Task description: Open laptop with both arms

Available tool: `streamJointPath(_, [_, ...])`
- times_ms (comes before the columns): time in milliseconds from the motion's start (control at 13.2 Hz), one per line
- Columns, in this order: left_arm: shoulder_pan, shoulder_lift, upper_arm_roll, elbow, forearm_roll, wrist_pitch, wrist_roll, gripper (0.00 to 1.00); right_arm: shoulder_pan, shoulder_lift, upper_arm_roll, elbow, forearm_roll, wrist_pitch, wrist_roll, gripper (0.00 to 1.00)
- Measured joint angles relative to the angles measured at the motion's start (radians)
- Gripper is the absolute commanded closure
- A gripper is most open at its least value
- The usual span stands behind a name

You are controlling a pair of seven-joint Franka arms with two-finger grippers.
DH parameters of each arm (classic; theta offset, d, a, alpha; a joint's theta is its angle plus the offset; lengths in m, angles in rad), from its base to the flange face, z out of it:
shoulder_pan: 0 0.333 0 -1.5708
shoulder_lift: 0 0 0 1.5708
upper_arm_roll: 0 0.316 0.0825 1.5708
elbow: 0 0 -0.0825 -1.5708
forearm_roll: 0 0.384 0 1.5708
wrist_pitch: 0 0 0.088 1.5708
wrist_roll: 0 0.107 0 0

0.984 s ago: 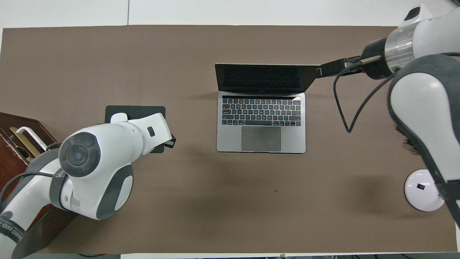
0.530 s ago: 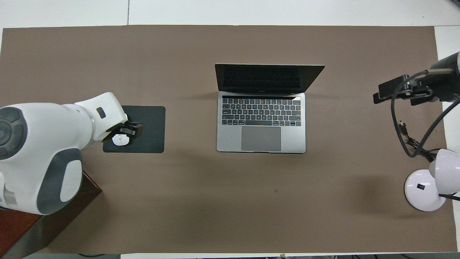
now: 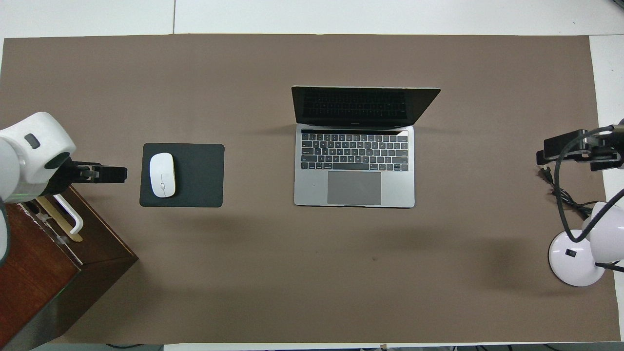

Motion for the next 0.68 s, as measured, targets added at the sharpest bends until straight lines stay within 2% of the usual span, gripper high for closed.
streamJointPath(227, [0.039,0.002,0.0,0.102,0.0,-0.129,0.0,0.0,-0.001,-0.03,0.002,-0.043,-0.026,0.072,-0.025,0.0])
streamJointPath(681, [0.041,0.071,-0.003,0.345,0.028,-0.352,-0.089,0.0,0.002,-0.02,0.013,0.004,-0.109,0.045,-0.029,0.0])
